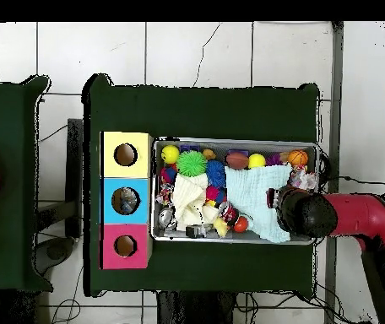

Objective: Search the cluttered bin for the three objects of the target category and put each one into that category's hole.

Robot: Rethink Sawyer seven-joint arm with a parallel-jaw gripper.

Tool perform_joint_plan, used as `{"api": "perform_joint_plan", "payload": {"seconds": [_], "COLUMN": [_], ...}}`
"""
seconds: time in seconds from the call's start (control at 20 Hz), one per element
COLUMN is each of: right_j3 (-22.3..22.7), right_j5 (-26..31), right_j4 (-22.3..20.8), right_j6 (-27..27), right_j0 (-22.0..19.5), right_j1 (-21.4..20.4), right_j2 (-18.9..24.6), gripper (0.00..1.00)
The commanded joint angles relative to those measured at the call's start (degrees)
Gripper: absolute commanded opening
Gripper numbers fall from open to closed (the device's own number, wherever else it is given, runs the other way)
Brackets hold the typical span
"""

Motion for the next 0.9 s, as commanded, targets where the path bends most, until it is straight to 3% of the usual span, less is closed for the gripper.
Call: {"api": "perform_joint_plan", "payload": {"seconds": [0.05, 0.4, 0.65, 0.9], "right_j3": [-5.2, -6.9, -9.3, -9.1], "right_j5": [-0.1, -3.2, -6.9, -8.4], "right_j4": [-6.5, -10.7, -16.3, -18.9], "right_j6": [-15.8, -13.2, -3.8, 9.4], "right_j0": [0.0, -0.1, 6.1, 15.5], "right_j1": [3.8, 9.1, 15.4, 15.3], "right_j2": [0.6, -0.6, -4.4, -10.6], "gripper": [1.0, 1.0, 1.0, 1.0]}}
